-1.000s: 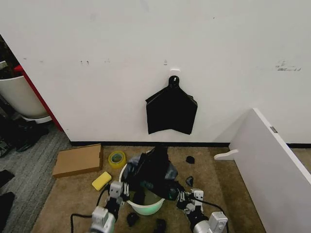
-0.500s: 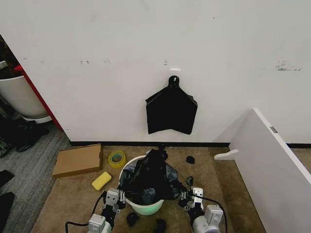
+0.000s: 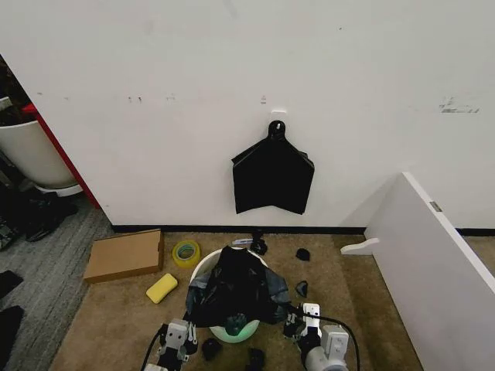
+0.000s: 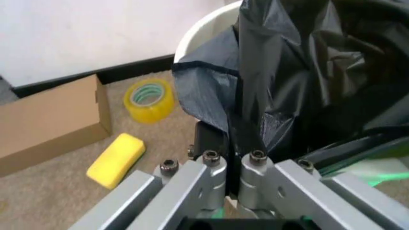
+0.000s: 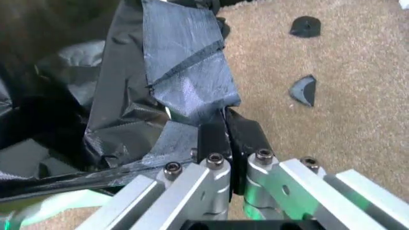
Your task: Place the garbage bag over the trash bin.
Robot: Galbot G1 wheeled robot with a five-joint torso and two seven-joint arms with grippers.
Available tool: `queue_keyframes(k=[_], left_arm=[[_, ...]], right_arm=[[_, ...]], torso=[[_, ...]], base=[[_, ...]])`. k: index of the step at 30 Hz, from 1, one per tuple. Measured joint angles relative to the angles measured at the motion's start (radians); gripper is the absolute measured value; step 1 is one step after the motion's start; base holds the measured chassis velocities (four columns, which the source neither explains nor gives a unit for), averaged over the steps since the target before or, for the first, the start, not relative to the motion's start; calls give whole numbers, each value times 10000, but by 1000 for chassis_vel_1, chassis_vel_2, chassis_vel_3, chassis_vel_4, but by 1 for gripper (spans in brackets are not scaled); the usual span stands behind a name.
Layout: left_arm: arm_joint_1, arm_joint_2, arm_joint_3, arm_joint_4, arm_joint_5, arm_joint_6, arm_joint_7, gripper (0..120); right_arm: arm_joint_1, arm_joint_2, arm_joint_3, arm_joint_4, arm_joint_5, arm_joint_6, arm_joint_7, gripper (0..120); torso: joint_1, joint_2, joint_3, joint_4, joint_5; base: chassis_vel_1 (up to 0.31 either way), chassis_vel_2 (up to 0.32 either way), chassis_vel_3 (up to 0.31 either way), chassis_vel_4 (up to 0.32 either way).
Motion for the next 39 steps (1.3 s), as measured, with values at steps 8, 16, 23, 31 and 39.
queue_keyframes(k=[8,16,23,31,39], left_arm=[[277,-46,52,41,240,145,-207,0],[441,-30,58,197,294,178,-323,0],[391,-55,53,563,294,221,-397,0],[-137,-209,120,972,35,482,-558,0],[-723,-588,314,1692,76,495,-622,0]], right_arm=[[-39,3,-19,64,149,-791,225,0],[182,29,-130,-156,195,-1170,259,0],[563,97,-277,-502,259,-1336,284,0],[830,166,-289,-887,230,-1223,285,0],[1018,251,-306,-1208,105,-884,23,0]], torso=[[0,0,1,0,0],[0,0,1,0,0],[0,-1,1,1,1],[0,-1,1,-1,0],[0,-1,1,0,0]], base=[[0,0,0,0],[0,0,0,0],[0,0,0,0],[0,0,0,0],[0,0,0,0]])
